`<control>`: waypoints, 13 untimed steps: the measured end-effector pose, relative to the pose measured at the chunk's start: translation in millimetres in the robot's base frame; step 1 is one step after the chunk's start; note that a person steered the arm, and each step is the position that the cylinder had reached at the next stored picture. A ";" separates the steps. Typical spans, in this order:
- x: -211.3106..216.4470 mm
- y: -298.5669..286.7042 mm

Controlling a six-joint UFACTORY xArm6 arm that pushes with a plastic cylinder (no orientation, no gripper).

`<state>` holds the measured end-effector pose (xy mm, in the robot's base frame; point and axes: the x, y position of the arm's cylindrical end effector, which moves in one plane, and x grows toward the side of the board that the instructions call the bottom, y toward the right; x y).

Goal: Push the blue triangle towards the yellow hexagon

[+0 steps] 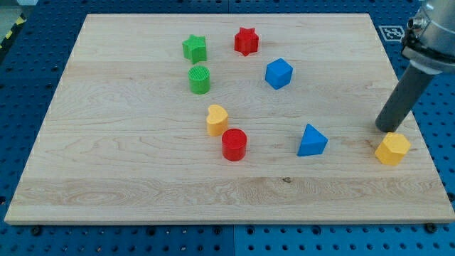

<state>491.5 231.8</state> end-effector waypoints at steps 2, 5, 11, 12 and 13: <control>36.7 -9.2; -36.5 -80.5; -0.8 -139.3; 2.8 -113.3; 18.7 -105.9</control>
<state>510.2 125.9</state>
